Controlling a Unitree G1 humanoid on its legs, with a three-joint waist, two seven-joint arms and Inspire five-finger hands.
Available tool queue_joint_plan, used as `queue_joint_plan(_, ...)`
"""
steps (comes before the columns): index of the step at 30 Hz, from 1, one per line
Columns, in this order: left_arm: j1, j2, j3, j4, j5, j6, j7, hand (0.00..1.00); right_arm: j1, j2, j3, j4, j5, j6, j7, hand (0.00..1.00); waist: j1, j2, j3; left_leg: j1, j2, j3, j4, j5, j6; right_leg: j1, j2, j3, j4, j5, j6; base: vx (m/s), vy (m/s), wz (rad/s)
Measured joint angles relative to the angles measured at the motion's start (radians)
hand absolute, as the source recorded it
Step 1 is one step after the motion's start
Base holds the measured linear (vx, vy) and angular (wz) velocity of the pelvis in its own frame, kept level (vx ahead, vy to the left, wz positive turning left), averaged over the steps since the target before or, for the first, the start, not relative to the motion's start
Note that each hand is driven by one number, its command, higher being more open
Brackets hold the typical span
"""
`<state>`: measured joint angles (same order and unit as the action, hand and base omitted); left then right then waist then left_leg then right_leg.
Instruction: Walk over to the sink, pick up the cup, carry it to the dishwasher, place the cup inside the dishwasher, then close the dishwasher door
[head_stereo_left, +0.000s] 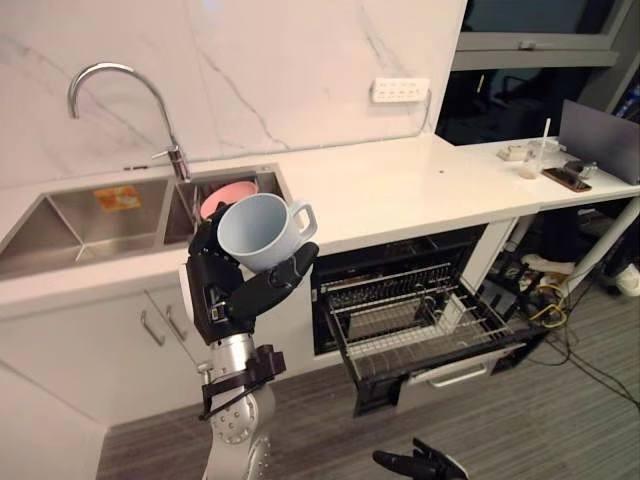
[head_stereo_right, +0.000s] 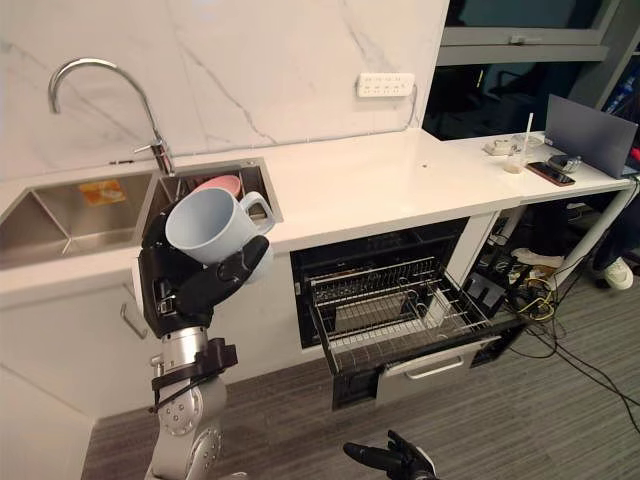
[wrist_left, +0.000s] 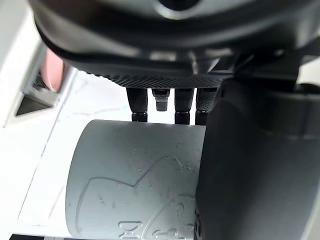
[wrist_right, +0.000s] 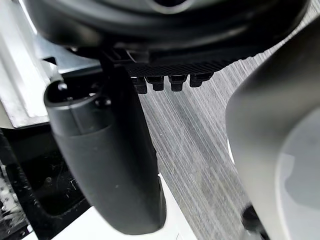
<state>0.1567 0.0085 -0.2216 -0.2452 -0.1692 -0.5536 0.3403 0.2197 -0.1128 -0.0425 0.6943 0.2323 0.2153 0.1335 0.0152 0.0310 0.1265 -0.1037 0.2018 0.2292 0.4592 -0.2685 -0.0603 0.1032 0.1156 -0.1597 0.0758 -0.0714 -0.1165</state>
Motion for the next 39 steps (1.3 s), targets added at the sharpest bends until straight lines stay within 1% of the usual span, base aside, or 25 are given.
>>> queue_joint_plan(2,0.008,-0.002,-0.004,0.0,0.0,-0.024,-0.003,0.0,-0.022,-0.002,0.003,0.045,0.0,-0.003,-0.003,1.0,0.009,-0.01,0.003,0.013,-0.061,-0.083,-0.19,0.109,-0.007,0.019,-0.032,0.062,0.007,-0.009,0.016,0.4,0.176,-0.81)
queue_joint_plan(3,0.01,-0.008,-0.005,0.0,0.001,-0.033,-0.011,0.0,-0.026,-0.003,0.005,0.059,0.002,-0.015,-0.013,1.0,0.015,-0.007,0.001,0.021,-0.085,-0.13,-0.256,0.158,-0.013,0.021,-0.045,0.105,0.012,-0.021,0.035,0.46,0.239,-1.12)
queue_joint_plan(5,0.011,-0.014,-0.018,0.0,0.002,-0.041,-0.02,0.0,-0.049,-0.002,0.006,0.089,0.003,-0.019,-0.032,1.0,0.02,-0.002,-0.002,0.039,-0.102,-0.175,-0.307,0.245,-0.012,0.019,-0.049,0.18,0.016,-0.036,0.059,0.37,0.236,-1.11)
queue_joint_plan(6,0.01,-0.004,-0.024,0.006,0.001,-0.04,-0.021,0.0,-0.063,0.01,0.004,0.109,0.006,-0.02,-0.043,1.0,0.014,-0.013,-0.008,0.061,-0.112,-0.138,-0.305,0.252,0.013,0.017,-0.067,0.223,0.023,-0.046,0.081,0.32,0.255,-0.96)
queue_joint_plan(7,0.01,0.013,-0.03,0.006,0.0,-0.039,-0.023,0.0,-0.071,0.019,0.002,0.107,0.019,-0.02,-0.052,1.0,-0.003,-0.029,-0.003,0.073,-0.122,-0.118,-0.293,0.226,0.034,0.023,-0.082,0.253,0.021,-0.049,0.099,0.3,0.257,-0.82)
queue_joint_plan(8,0.011,0.02,-0.03,0.008,-0.011,-0.038,-0.028,0.0,-0.071,0.026,0.001,0.107,0.023,-0.02,-0.06,1.0,-0.009,-0.037,-0.005,0.08,-0.129,-0.101,-0.288,0.216,0.044,0.029,-0.092,0.266,0.016,-0.048,0.106,0.23,0.243,-0.72)
queue_joint_plan(9,0.01,0.027,-0.03,0.009,-0.035,-0.032,-0.036,0.0,-0.067,0.034,-0.001,0.107,0.023,-0.024,-0.081,1.0,-0.012,-0.042,-0.006,0.113,-0.141,-0.076,-0.293,0.202,0.062,0.049,-0.109,0.289,0.006,-0.04,0.123,0.19,0.233,-0.6)
queue_joint_plan(11,0.005,0.03,-0.031,0.008,-0.057,-0.032,-0.043,0.0,-0.051,0.042,-0.005,0.104,0.046,-0.047,-0.127,1.0,-0.014,-0.041,-0.009,0.173,-0.155,-0.064,-0.32,0.184,0.066,0.075,-0.127,0.315,0.005,-0.038,0.14,0.14,0.204,-0.7)
queue_joint_plan(12,-0.01,0.034,-0.034,0.008,-0.073,-0.032,-0.059,0.0,-0.04,0.055,-0.024,0.097,0.062,-0.068,-0.162,1.0,-0.018,-0.041,-0.02,0.189,-0.16,-0.052,-0.332,0.164,0.066,0.076,-0.132,0.318,0.006,-0.042,0.149,0.07,0.138,-0.55)
queue_joint_plan(14,-0.036,0.05,-0.044,0.008,-0.086,-0.028,-0.071,0.0,-0.024,0.075,-0.044,0.076,0.061,-0.086,-0.211,1.0,-0.019,-0.049,-0.025,0.194,-0.168,-0.023,-0.342,0.157,0.071,0.051,-0.141,0.317,0.027,-0.046,0.159,0.03,0.163,-0.5)
queue_joint_plan(16,-0.046,0.061,-0.035,0.008,-0.087,-0.015,-0.071,0.0,-0.013,0.088,-0.068,0.042,0.06,-0.097,-0.244,1.0,-0.031,-0.047,-0.025,0.201,-0.157,0.027,-0.354,0.154,0.072,-0.005,-0.136,0.269,0.091,-0.052,0.176,-0.03,0.108,-0.81)
queue_joint_plan(17,-0.051,0.073,-0.005,0.009,-0.08,-0.004,-0.063,0.0,-0.007,0.094,-0.081,0.02,0.033,-0.114,-0.272,1.0,-0.032,-0.047,-0.025,0.213,-0.146,0.088,-0.369,0.154,0.072,-0.051,-0.141,0.186,0.142,-0.06,0.182,-0.07,0.061,-1.23)
queue_joint_plan(18,-0.051,0.088,0.037,0.01,-0.066,0.005,-0.055,0.0,-0.003,0.102,-0.112,0.006,0.0,-0.143,-0.287,1.0,-0.032,-0.049,-0.03,0.221,-0.144,0.14,-0.383,0.153,0.072,-0.085,-0.165,0.077,0.178,-0.066,0.177,-0.12,0.061,-1.89)
queue_joint_plan(19,-0.05,0.108,0.142,0.009,-0.066,0.015,-0.059,0.0,-0.005,0.103,-0.21,-0.027,-0.002,-0.2,-0.234,1.0,-0.036,-0.048,-0.033,0.227,-0.134,0.22,-0.383,0.148,0.071,-0.12,-0.22,-0.121,0.202,-0.073,0.167,-0.08,0.024,-1.62)
queue_joint_plan(21,-0.05,0.119,0.246,0.003,-0.074,0.021,-0.066,0.0,0.002,0.084,-0.304,-0.075,-0.001,-0.235,-0.183,1.0,-0.047,-0.052,-0.033,0.226,-0.117,0.272,-0.363,0.141,0.06,-0.115,-0.26,-0.261,0.164,-0.058,0.155,0.0,-0.058,-1.15)
queue_joint_plan(22,-0.051,0.133,0.297,-0.005,-0.092,0.024,-0.068,0.0,0.011,0.053,-0.364,-0.115,0.002,-0.248,-0.147,1.0,-0.051,-0.062,-0.031,0.214,-0.097,0.287,-0.327,0.124,0.047,-0.094,-0.256,-0.294,0.105,-0.006,0.16,0.04,-0.133,-0.61)
queue_joint_plan(23,-0.051,0.136,0.306,-0.007,-0.091,0.027,-0.068,0.0,0.017,0.031,-0.391,-0.132,0.003,-0.257,-0.136,1.0,-0.057,-0.062,-0.031,0.207,-0.086,0.28,-0.315,0.121,0.043,-0.085,-0.242,-0.292,0.083,0.005,0.155,0.03,-0.187,-0.34)
queue_joint_plan(25,-0.045,0.108,0.29,-0.034,-0.075,0.03,-0.065,0.0,0.028,-0.063,-0.464,-0.245,0.016,-0.265,-0.134,1.0,-0.056,-0.065,-0.029,0.204,-0.064,0.246,-0.309,0.114,0.023,-0.067,-0.203,-0.278,0.035,0.025,0.141,0.01,-0.166,-0.19)
queue_joint_plan(26,-0.046,0.106,0.281,-0.035,-0.065,0.03,-0.064,0.0,0.028,-0.079,-0.472,-0.29,0.021,-0.266,-0.135,1.0,-0.057,-0.065,-0.029,0.203,-0.061,0.245,-0.31,0.114,0.021,-0.066,-0.197,-0.273,0.028,0.029,0.14,-0.03,-0.097,-0.32)
queue_joint_plan(28,-0.046,0.106,0.238,-0.035,0.028,0.046,-0.037,0.0,0.008,-0.106,-0.48,-0.497,0.044,-0.268,-0.129,1.0,-0.057,-0.065,-0.029,0.209,-0.057,0.249,-0.311,0.115,0.016,-0.062,-0.172,-0.234,-0.009,0.055,0.138,-0.06,-0.059,-0.46)
queue_joint_plan(29,-0.046,0.106,0.228,-0.035,0.06,0.051,-0.023,0.0,-0.004,-0.106,-0.479,-0.539,0.049,-0.272,-0.121,1.0,-0.058,-0.065,-0.029,0.21,-0.057,0.25,-0.311,0.115,0.016,-0.061,-0.167,-0.225,-0.02,0.064,0.14,-0.07,-0.023,-0.45)
queue_joint_plan(33,-0.099,0.109,0.171,-0.011,0.268,0.096,0.107,0.0,-0.061,-0.103,-0.415,-0.742,0.087,-0.276,-0.035,1.0,-0.063,-0.065,-0.029,0.218,-0.067,0.267,-0.313,0.115,0.018,-0.037,-0.161,-0.199,-0.087,0.113,0.144,-0.06,0.038,-0.18)
queue_joint_plan(34,-0.108,0.11,0.171,-0.009,0.278,0.104,0.123,0.0,-0.062,-0.1,-0.402,-0.762,0.107,-0.276,-0.015,1.0,-0.063,-0.065,-0.029,0.218,-0.069,0.266,-0.314,0.115,0.02,-0.033,-0.162,-0.199,-0.095,0.118,0.146,-0.07,0.094,0.01)
queue_joint_plan(36,-0.128,0.102,0.171,0.009,0.312,0.119,0.198,0.0,-0.062,-0.077,-0.327,-0.842,0.147,-0.278,0.052,1.0,-0.061,-0.063,-0.03,0.218,-0.08,0.263,-0.318,0.116,0.026,-0.028,-0.169,-0.202,-0.107,0.127,0.149,-0.05,0.084,0.05)
queue_joint_plan(39,-0.128,0.083,0.146,0.031,0.369,0.15,0.252,0.0,-0.062,-0.055,-0.213,-0.907,0.17,-0.278,0.105,1.0,-0.055,-0.063,-0.031,0.216,-0.092,0.252,-0.319,0.117,0.033,-0.02,-0.177,-0.212,-0.124,0.138,0.153,-0.02,0.074,0.13)
